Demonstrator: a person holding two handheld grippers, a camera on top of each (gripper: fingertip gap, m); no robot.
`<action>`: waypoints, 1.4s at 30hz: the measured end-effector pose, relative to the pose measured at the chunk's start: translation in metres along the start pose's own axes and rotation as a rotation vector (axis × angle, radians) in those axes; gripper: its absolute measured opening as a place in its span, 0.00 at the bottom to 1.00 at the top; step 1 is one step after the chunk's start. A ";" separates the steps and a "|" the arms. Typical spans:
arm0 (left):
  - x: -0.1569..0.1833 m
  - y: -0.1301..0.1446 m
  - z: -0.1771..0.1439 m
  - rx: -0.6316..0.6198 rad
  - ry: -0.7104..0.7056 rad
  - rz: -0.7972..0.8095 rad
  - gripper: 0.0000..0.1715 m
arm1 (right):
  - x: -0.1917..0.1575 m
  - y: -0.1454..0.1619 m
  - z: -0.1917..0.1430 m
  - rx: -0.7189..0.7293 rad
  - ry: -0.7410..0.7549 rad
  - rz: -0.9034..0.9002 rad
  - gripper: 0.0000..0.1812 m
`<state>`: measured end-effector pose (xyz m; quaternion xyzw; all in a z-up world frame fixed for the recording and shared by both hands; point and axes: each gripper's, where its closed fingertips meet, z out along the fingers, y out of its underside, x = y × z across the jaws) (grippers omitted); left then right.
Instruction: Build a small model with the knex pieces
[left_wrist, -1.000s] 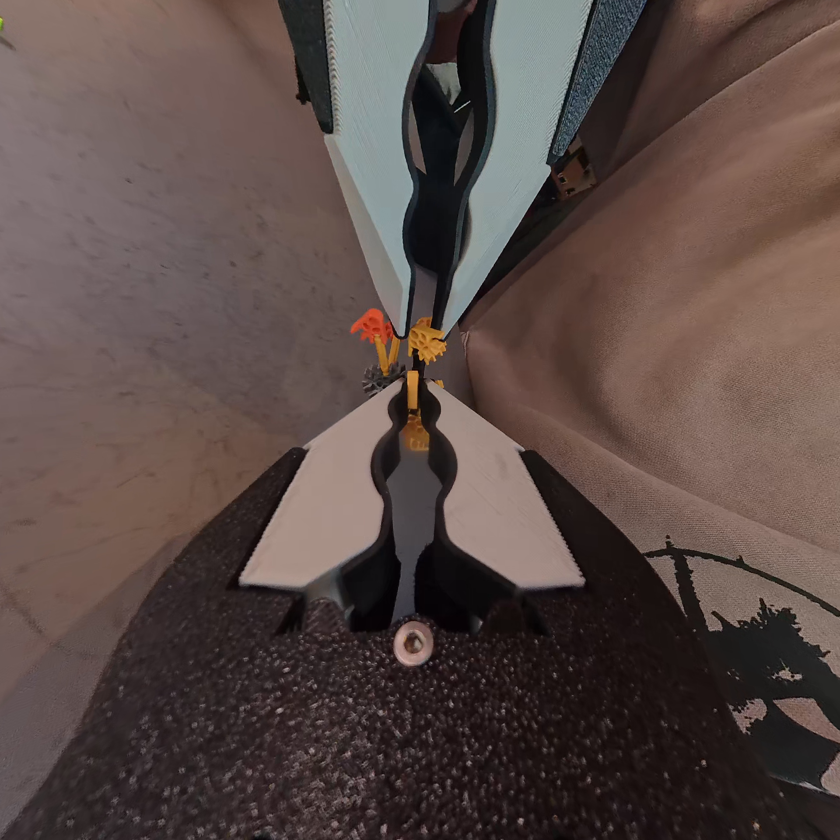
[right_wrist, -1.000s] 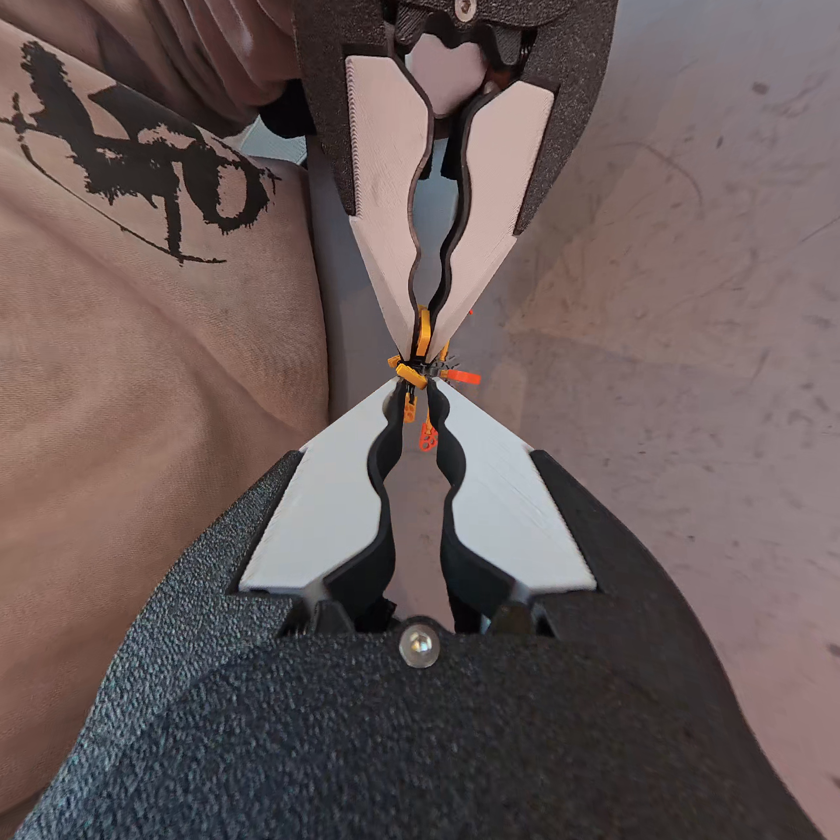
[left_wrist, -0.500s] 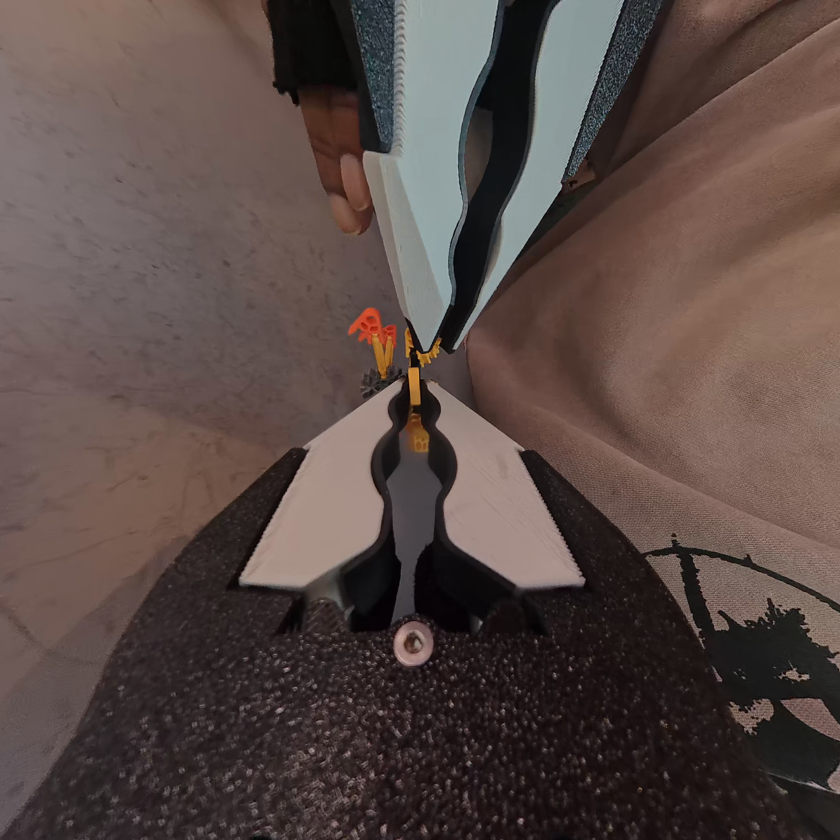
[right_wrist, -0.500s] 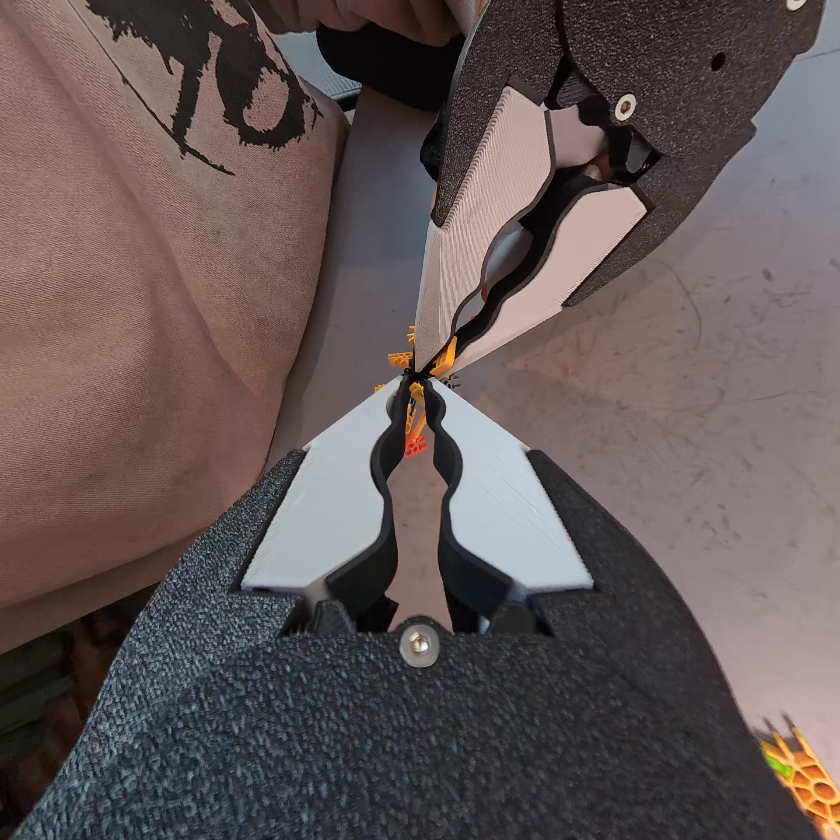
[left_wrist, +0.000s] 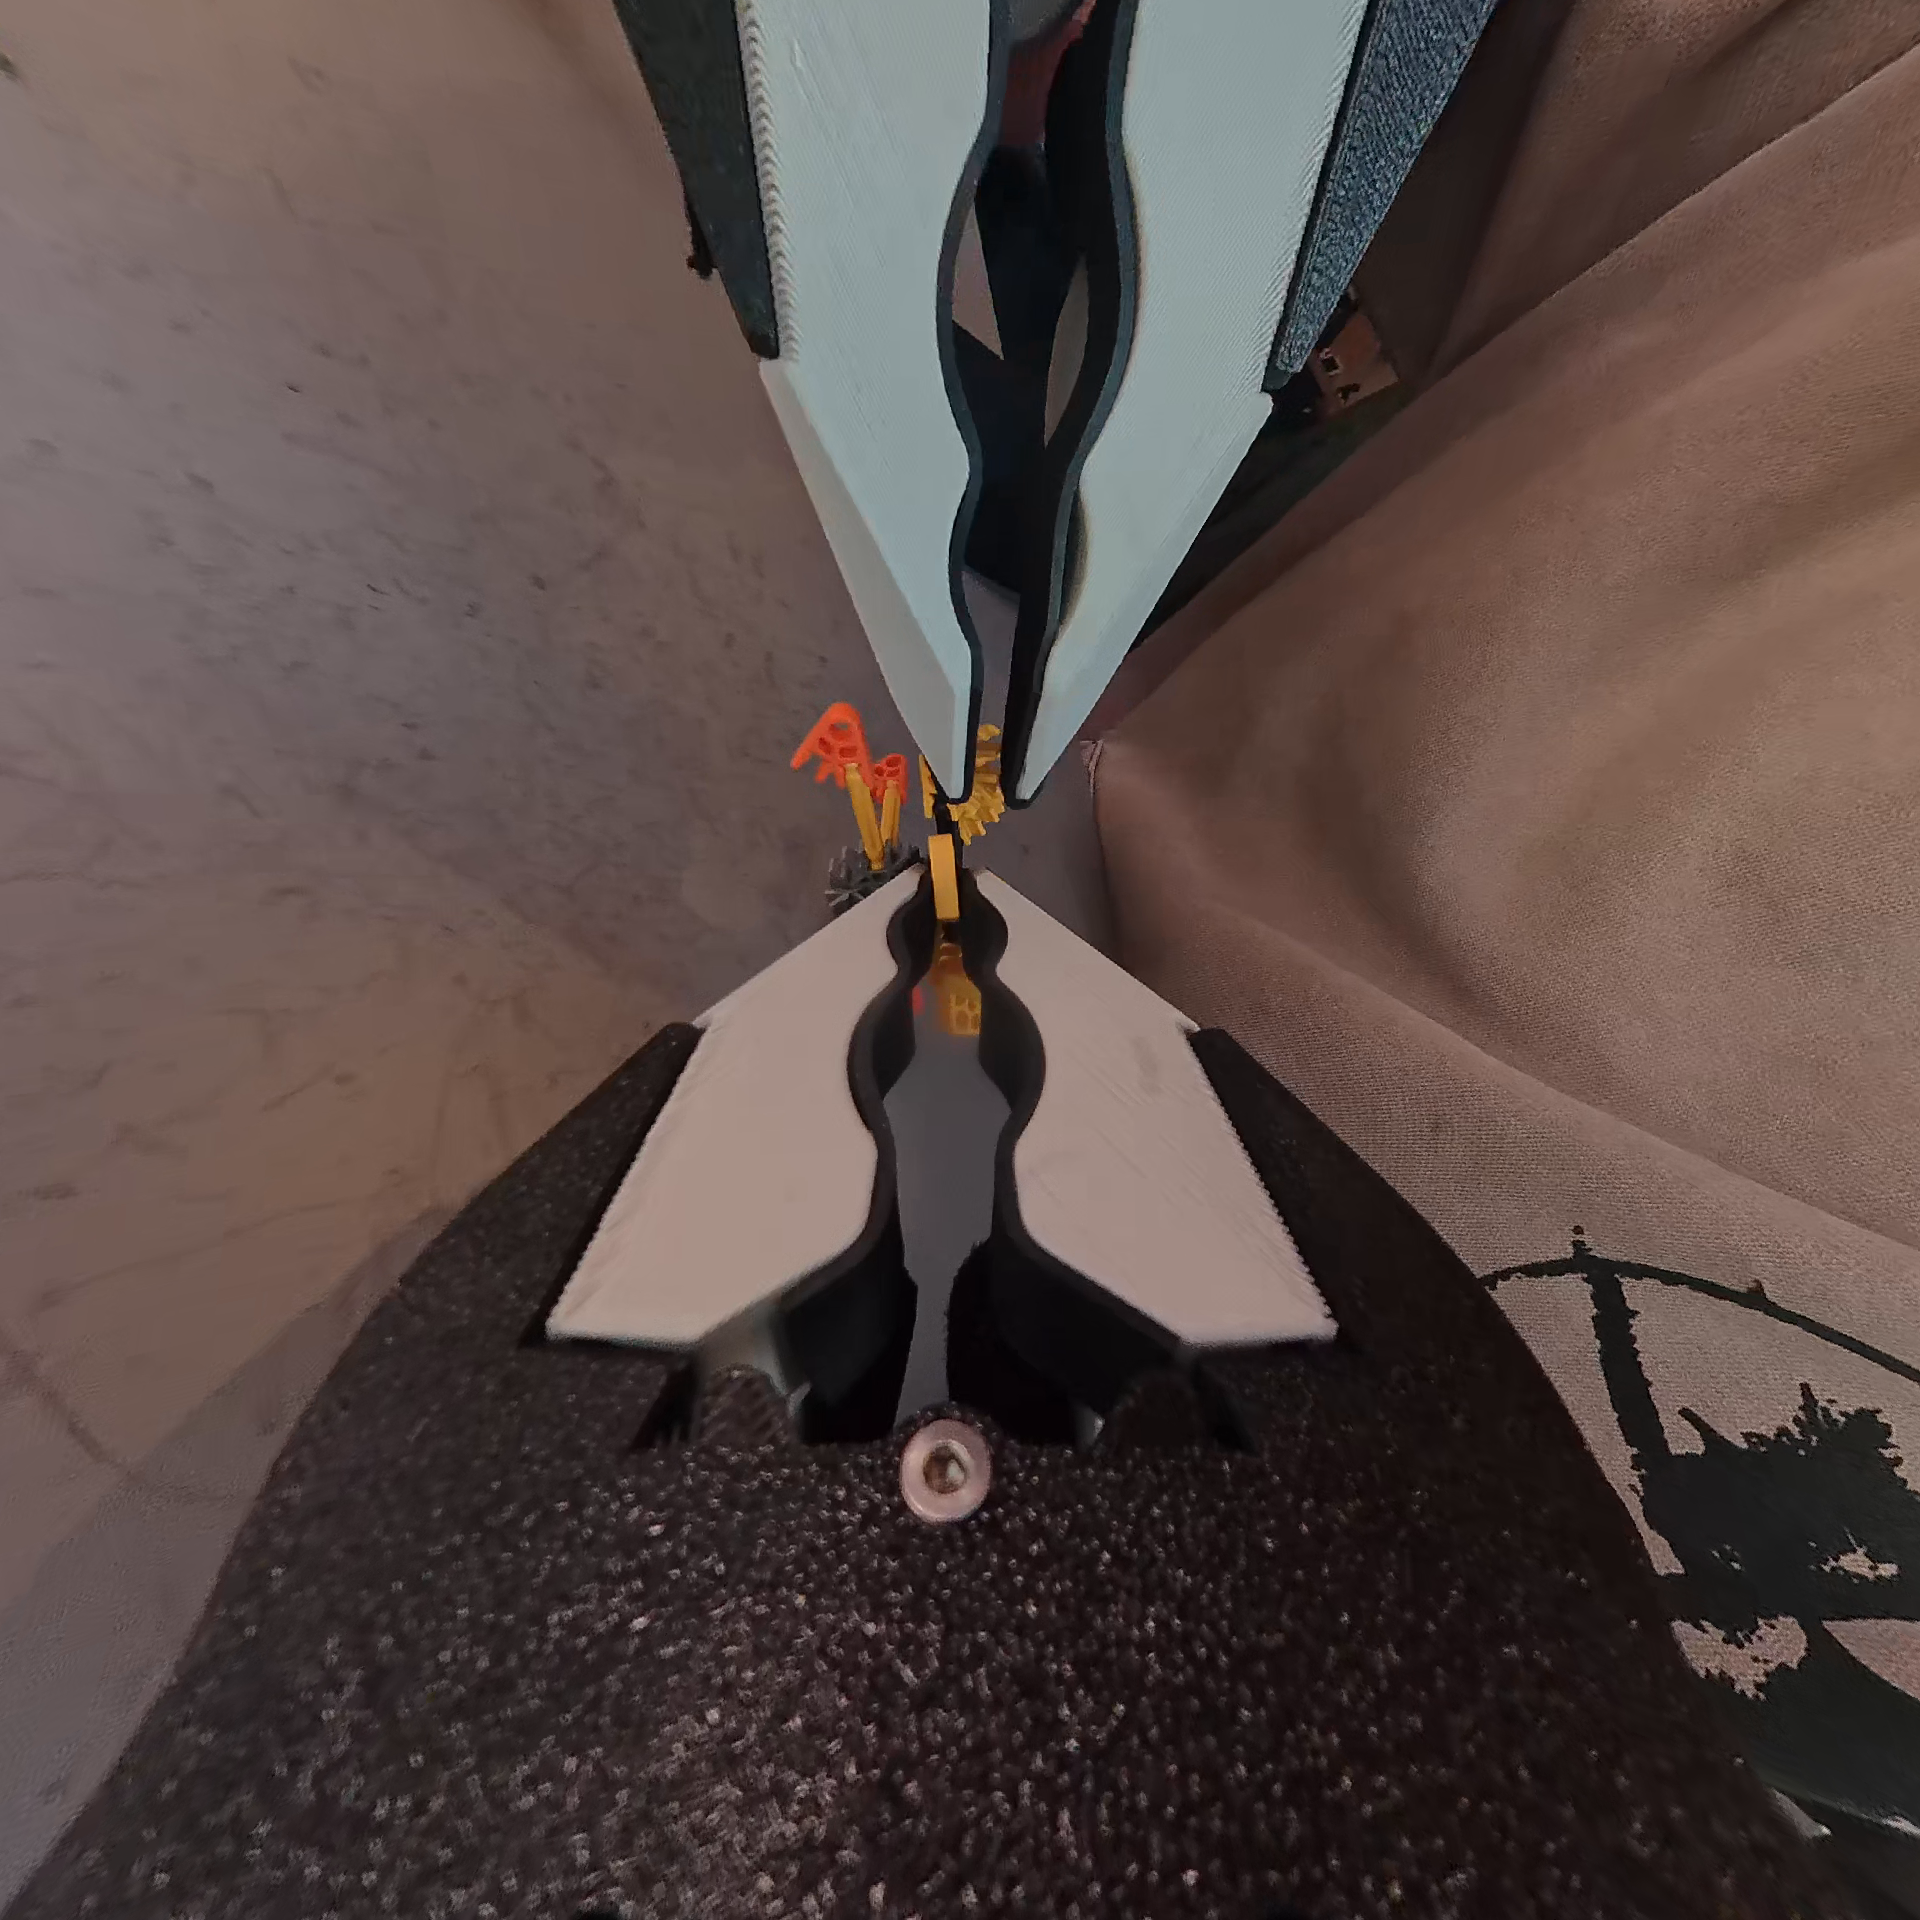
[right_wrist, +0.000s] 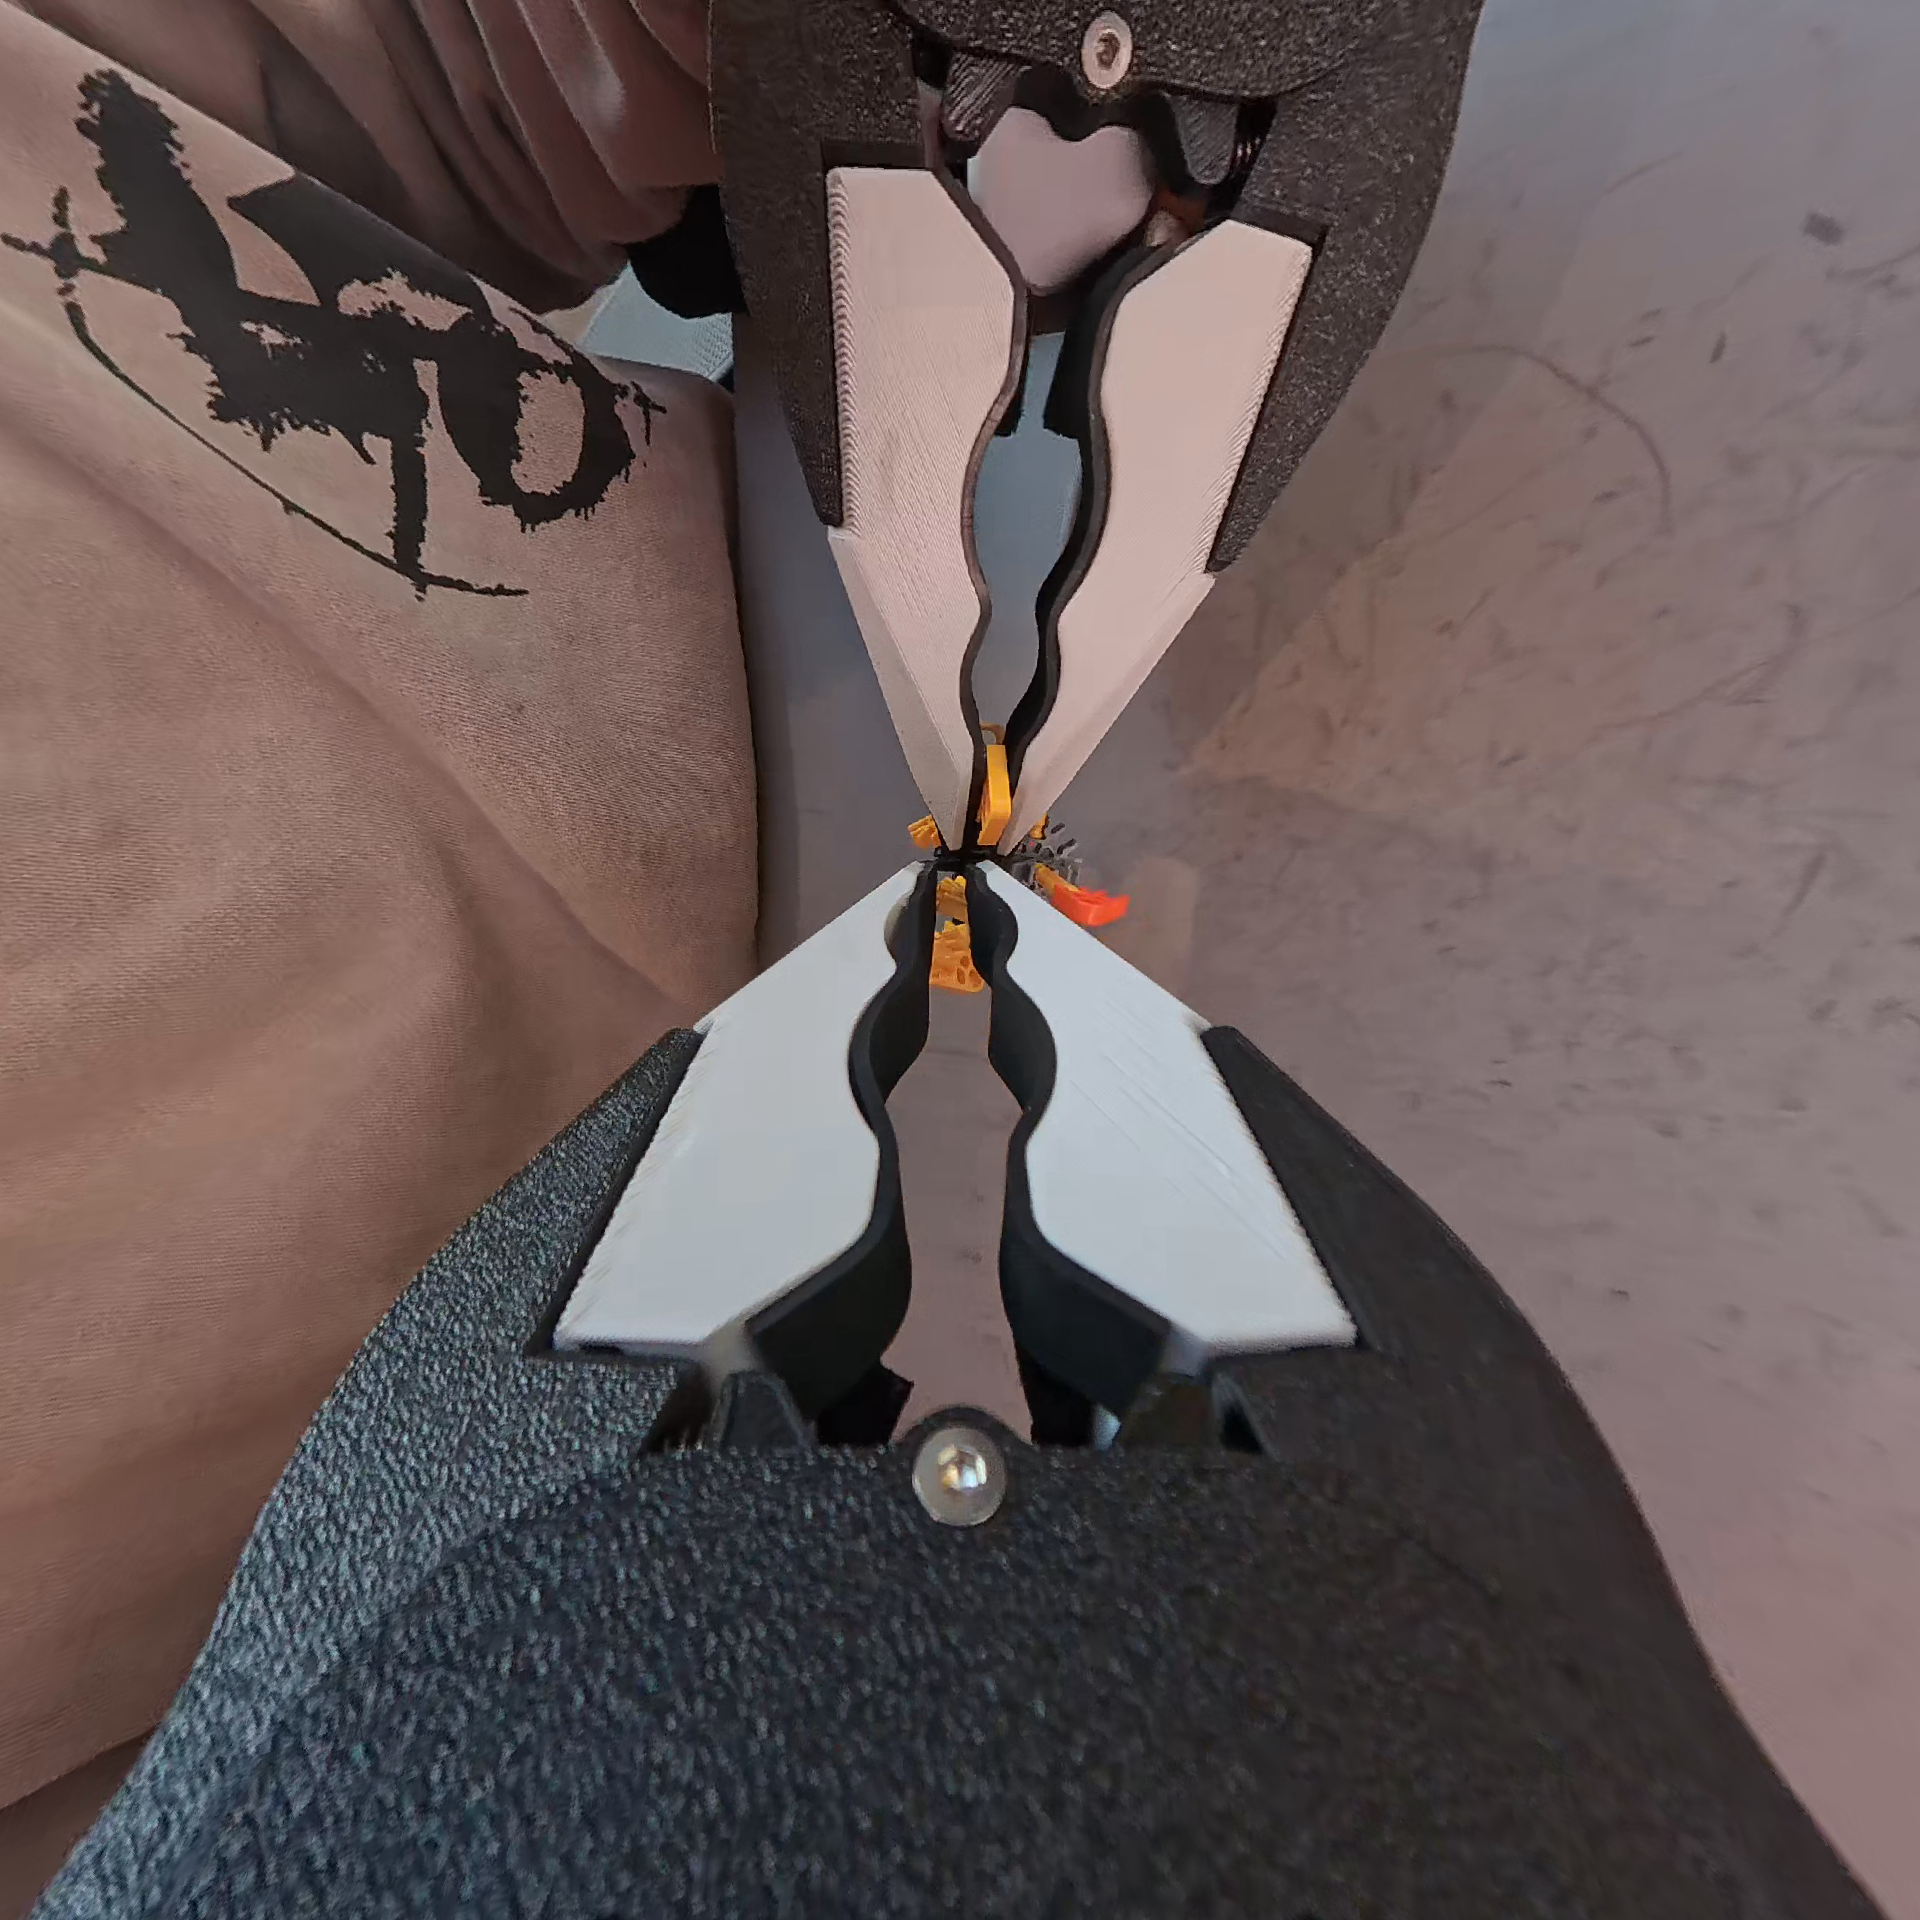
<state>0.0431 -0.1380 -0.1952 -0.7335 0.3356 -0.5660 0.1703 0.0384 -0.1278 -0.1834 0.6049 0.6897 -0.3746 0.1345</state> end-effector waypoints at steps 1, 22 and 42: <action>0.000 0.000 0.000 -0.001 0.001 -0.002 0.02 | 0.000 0.001 0.000 0.006 -0.002 0.006 0.02; -0.010 -0.001 0.005 -0.003 -0.099 0.035 0.03 | 0.015 -0.013 -0.008 0.228 0.148 -0.044 0.06; -0.005 -0.036 -0.047 0.196 -0.166 0.134 0.19 | 0.024 -0.019 -0.027 0.516 -0.047 0.099 0.01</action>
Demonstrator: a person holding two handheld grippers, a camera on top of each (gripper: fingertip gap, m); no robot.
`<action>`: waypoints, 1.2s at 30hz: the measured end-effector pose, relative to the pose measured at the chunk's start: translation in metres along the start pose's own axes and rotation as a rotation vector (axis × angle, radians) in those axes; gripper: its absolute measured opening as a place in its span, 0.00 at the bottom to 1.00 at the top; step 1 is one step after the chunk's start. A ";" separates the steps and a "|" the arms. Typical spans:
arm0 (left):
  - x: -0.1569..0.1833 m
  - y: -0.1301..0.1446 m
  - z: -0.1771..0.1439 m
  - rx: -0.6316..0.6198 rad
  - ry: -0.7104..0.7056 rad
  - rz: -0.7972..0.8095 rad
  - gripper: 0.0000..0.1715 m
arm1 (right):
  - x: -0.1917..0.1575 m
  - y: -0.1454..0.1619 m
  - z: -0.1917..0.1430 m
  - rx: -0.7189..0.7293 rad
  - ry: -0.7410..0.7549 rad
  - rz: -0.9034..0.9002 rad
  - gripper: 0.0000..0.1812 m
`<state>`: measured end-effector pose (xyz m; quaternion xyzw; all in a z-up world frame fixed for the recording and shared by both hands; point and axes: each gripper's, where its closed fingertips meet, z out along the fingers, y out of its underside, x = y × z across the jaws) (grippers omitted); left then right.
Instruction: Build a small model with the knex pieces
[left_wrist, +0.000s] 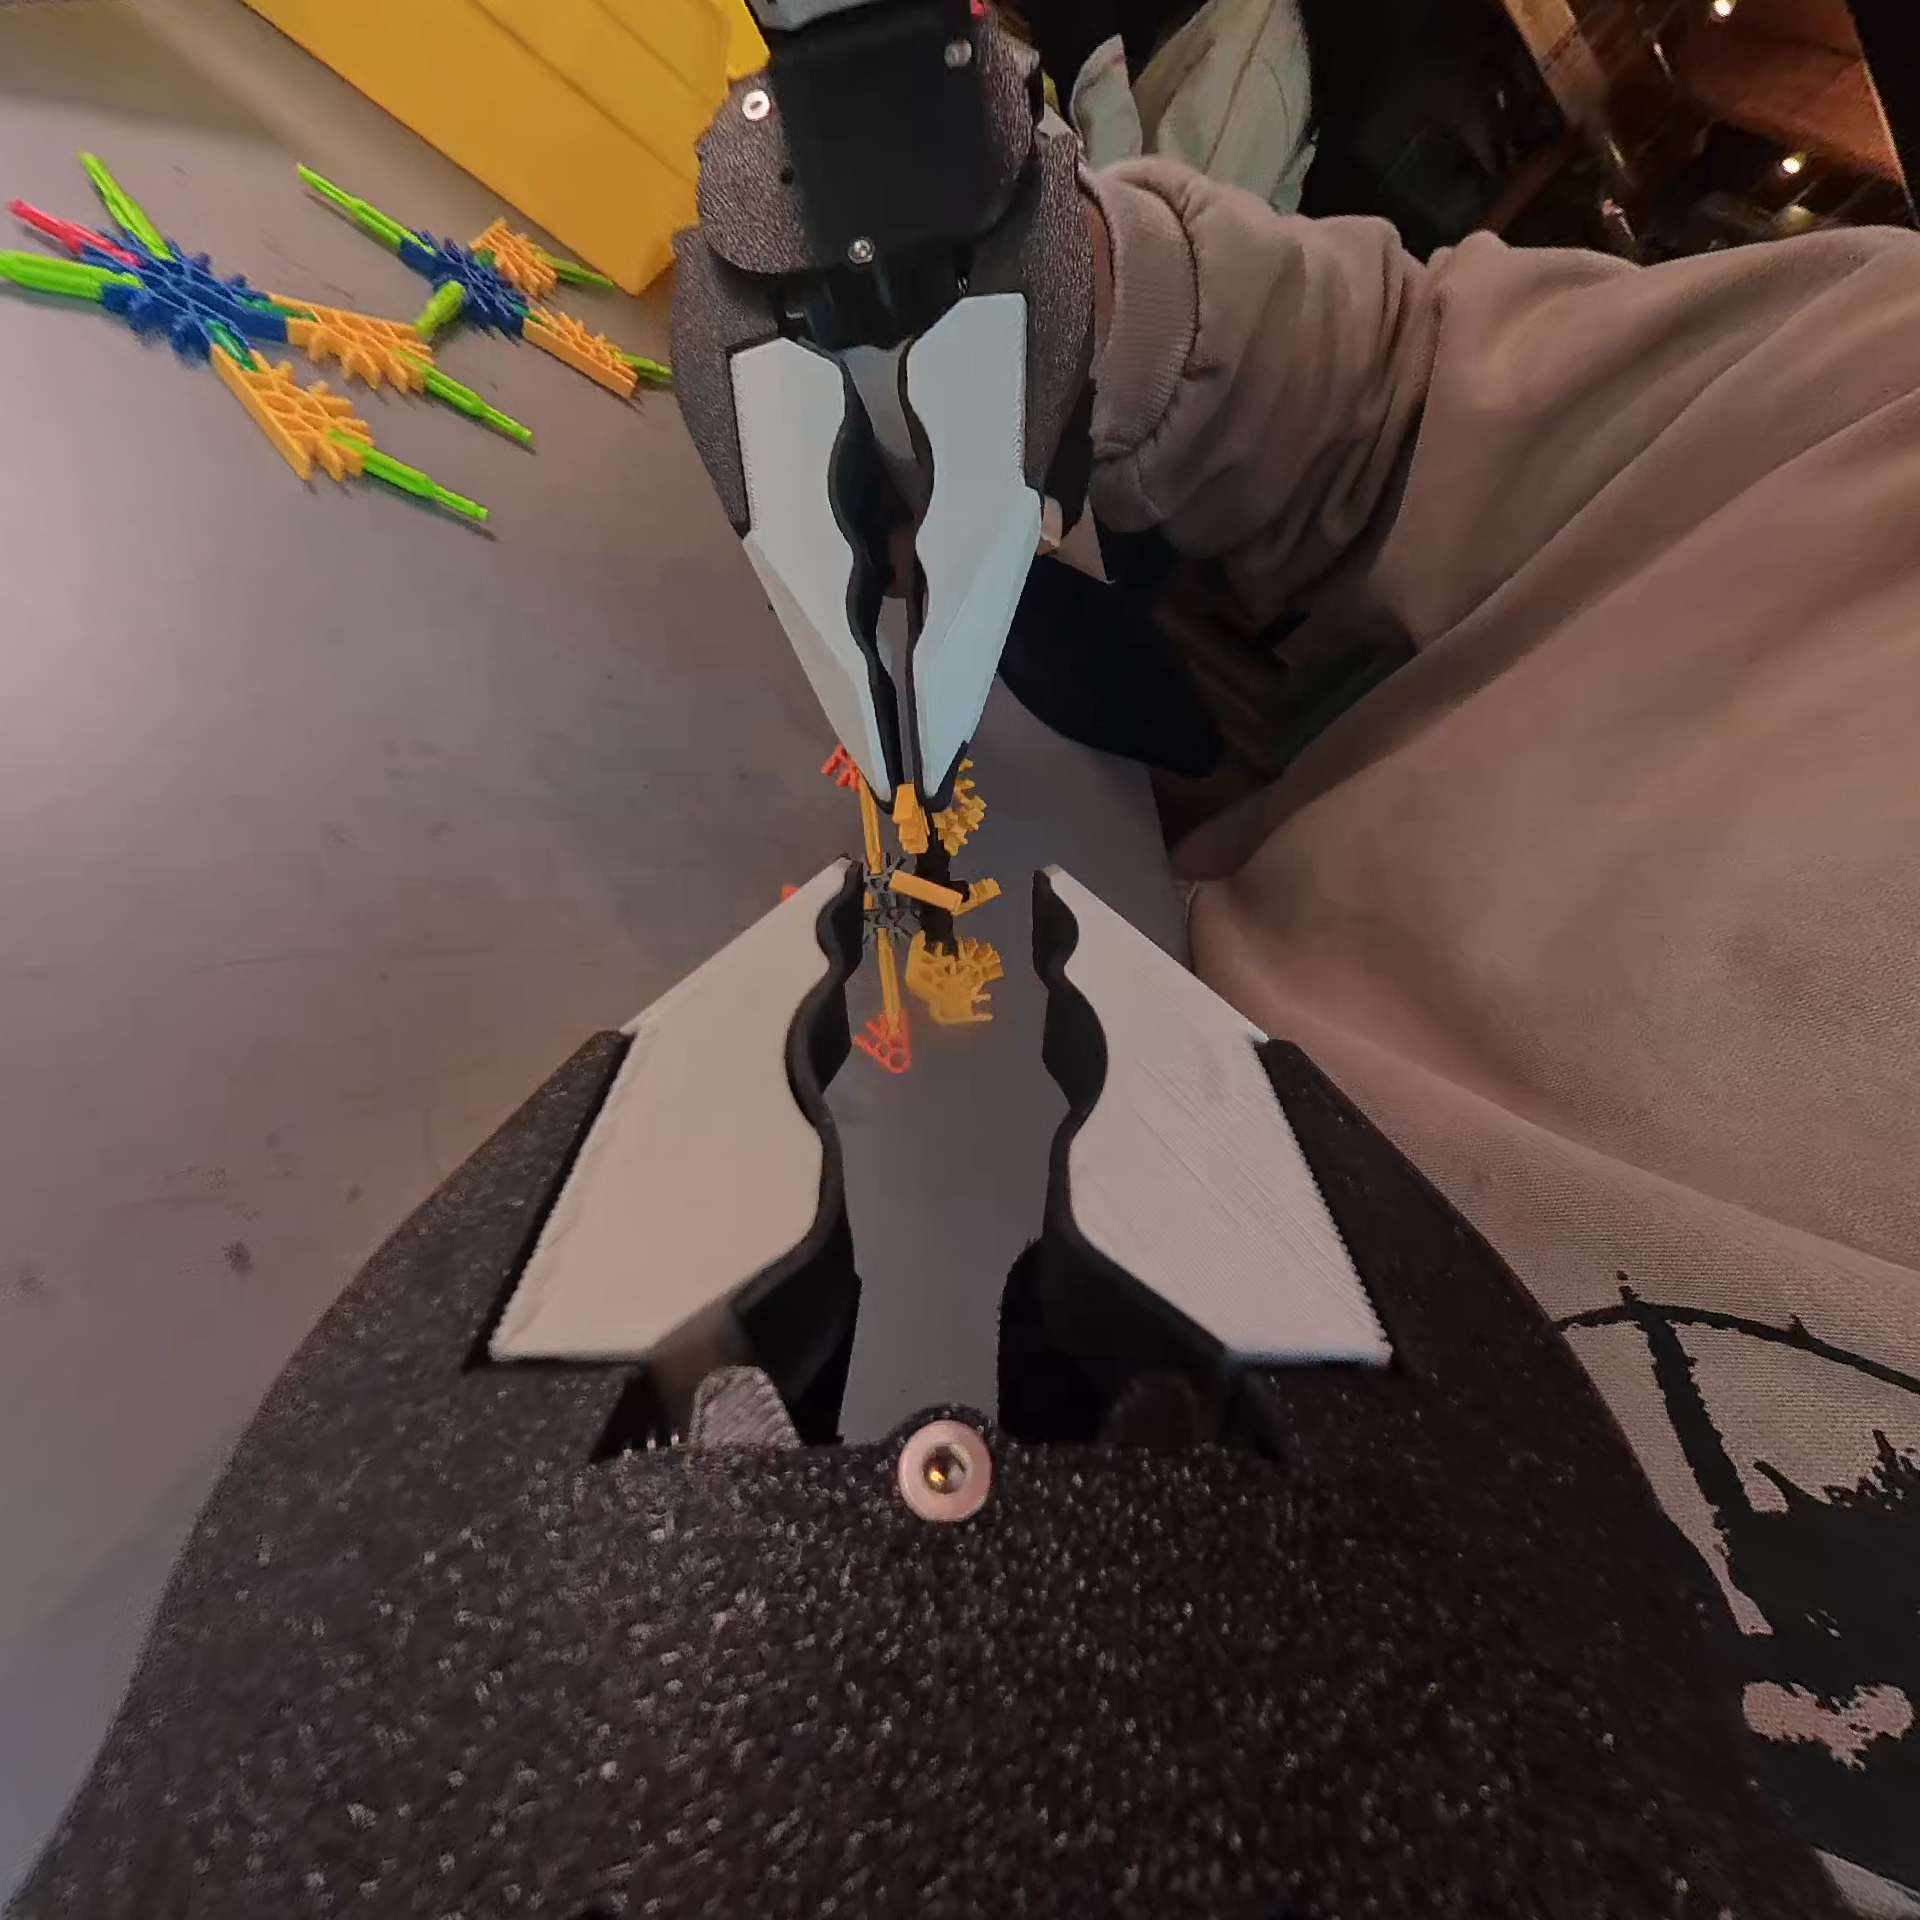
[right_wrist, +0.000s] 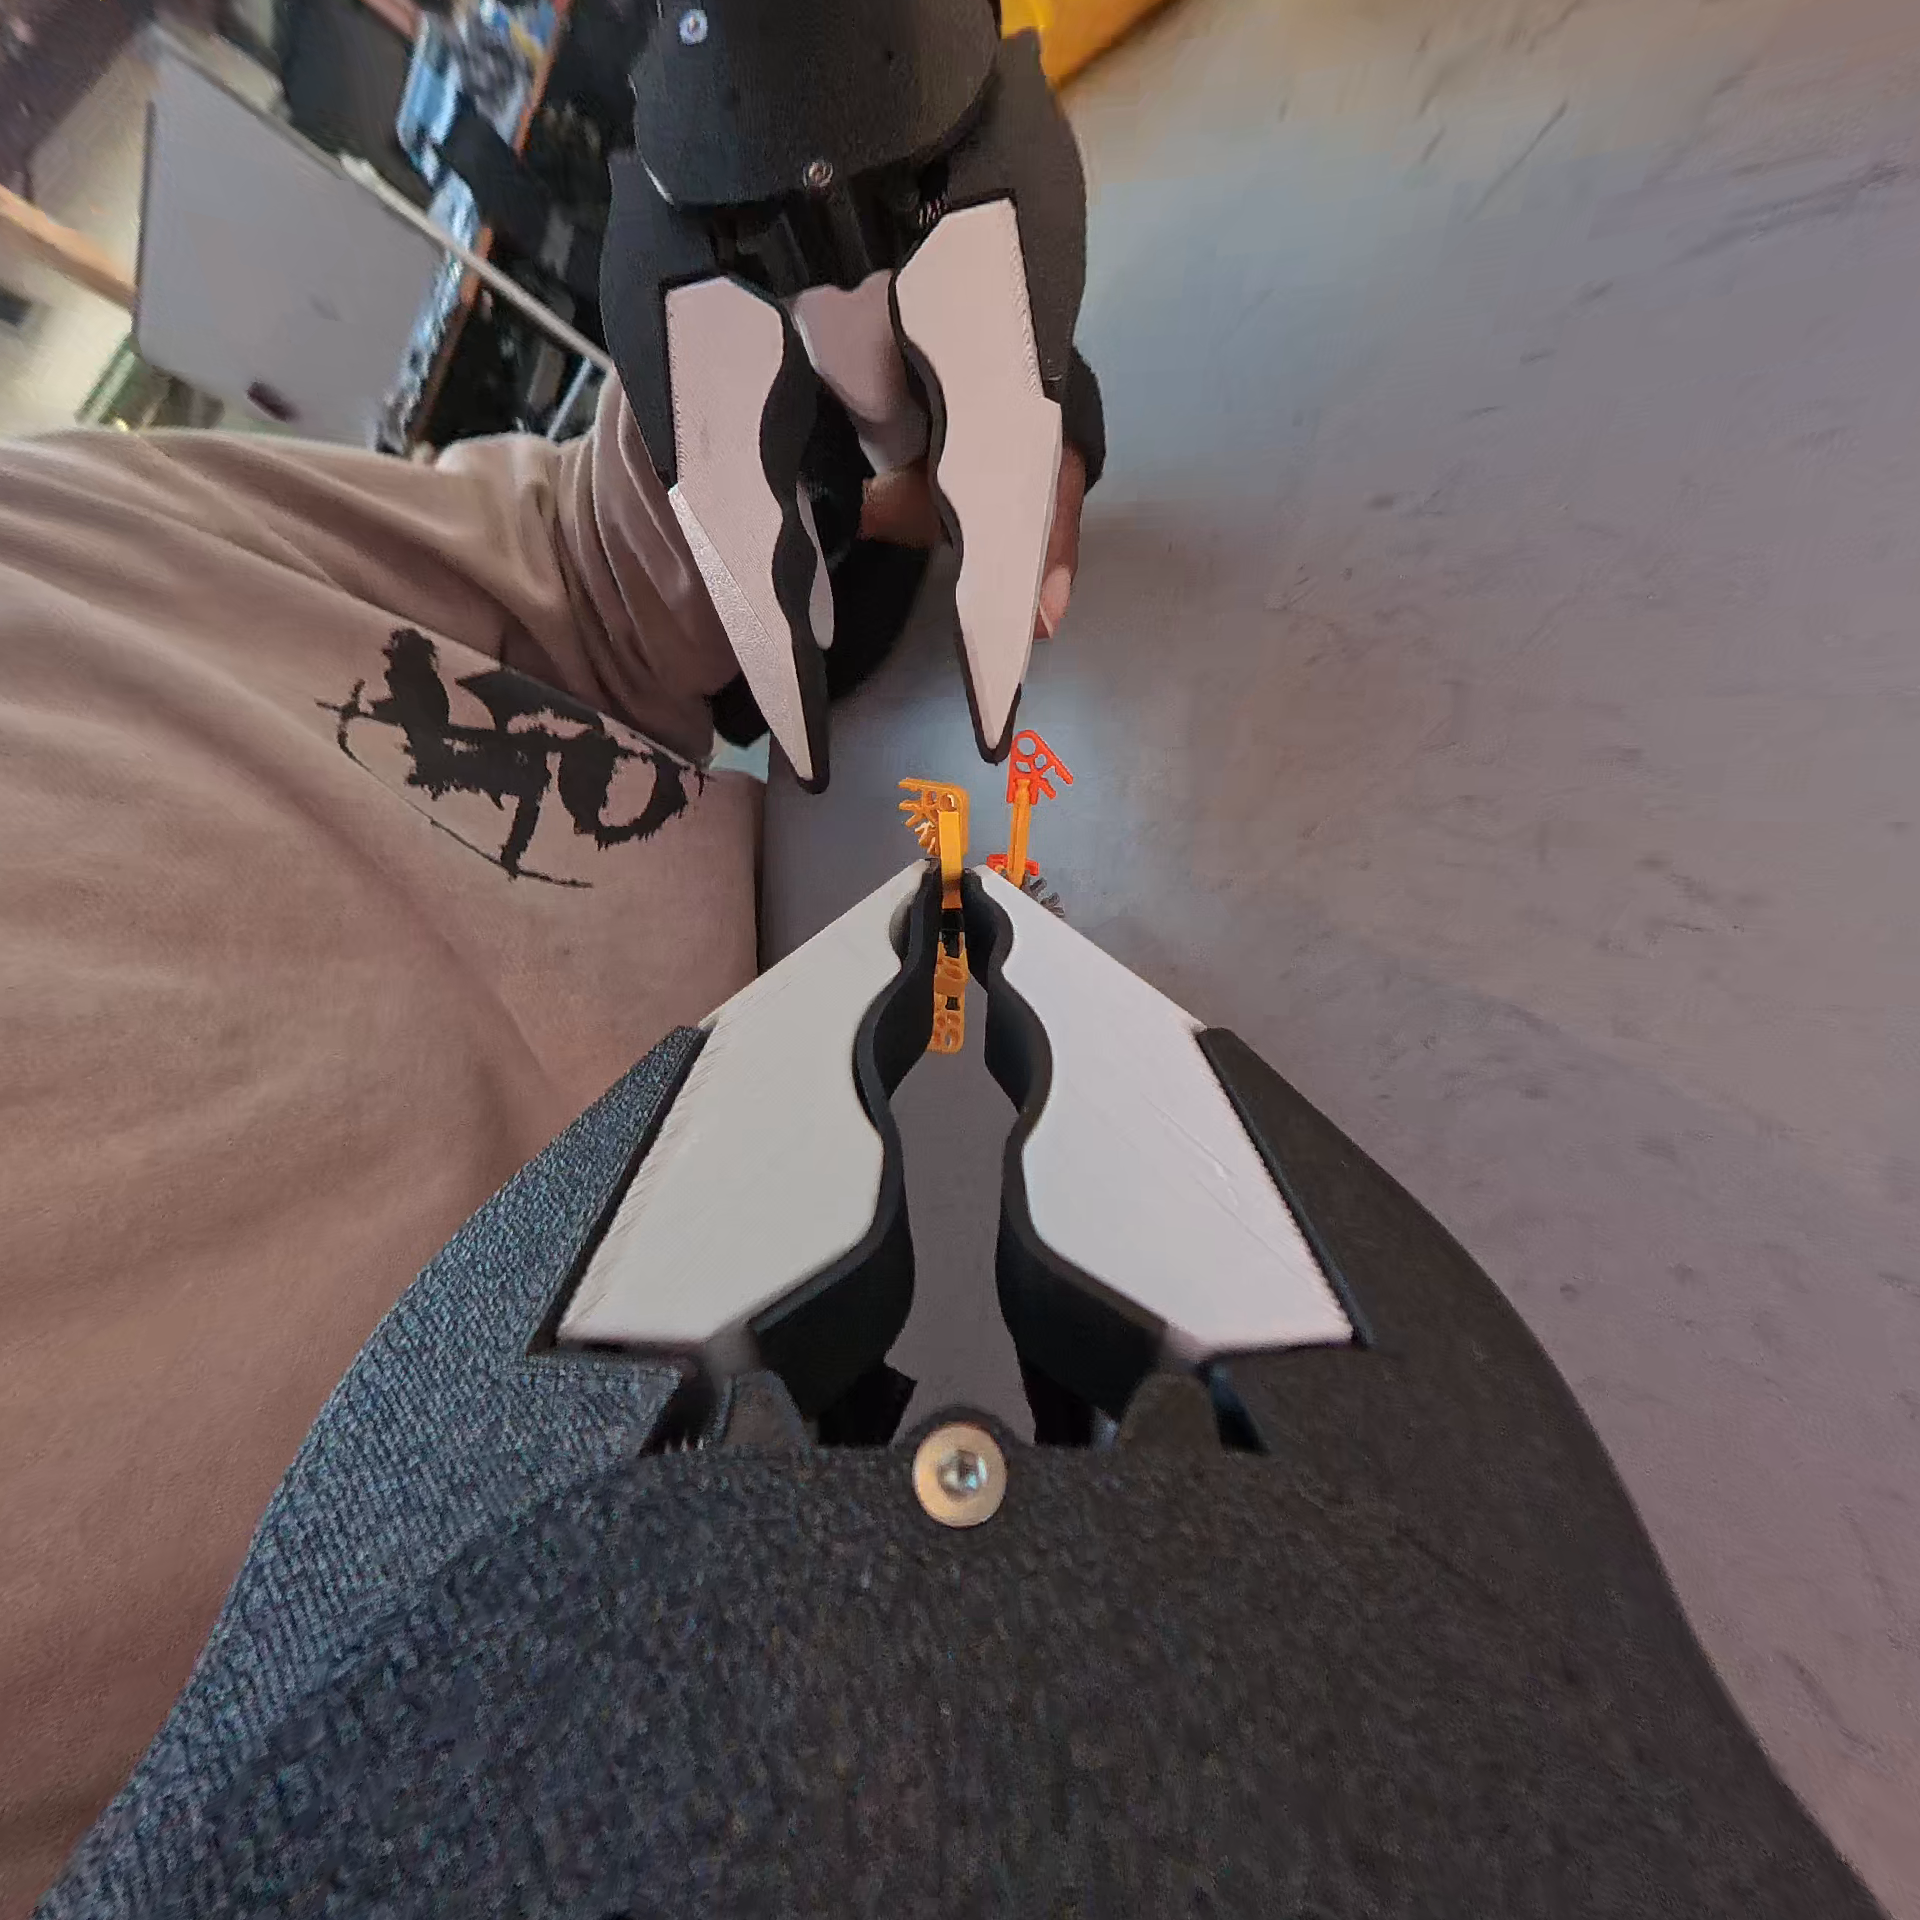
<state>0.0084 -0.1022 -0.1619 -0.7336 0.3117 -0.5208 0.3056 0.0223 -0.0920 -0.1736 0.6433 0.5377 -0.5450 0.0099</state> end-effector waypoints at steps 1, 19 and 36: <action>-0.002 -0.003 -0.002 0.014 -0.015 0.017 0.19 | 0.000 -0.004 -0.002 0.052 0.002 0.000 0.01; -0.043 -0.030 -0.023 0.261 -0.136 -0.073 0.21 | 0.016 -0.052 -0.019 0.528 0.071 -0.067 0.01; -0.025 -0.031 -0.010 0.277 -0.026 -0.091 0.06 | 0.006 -0.051 -0.018 0.586 -0.010 -0.117 0.01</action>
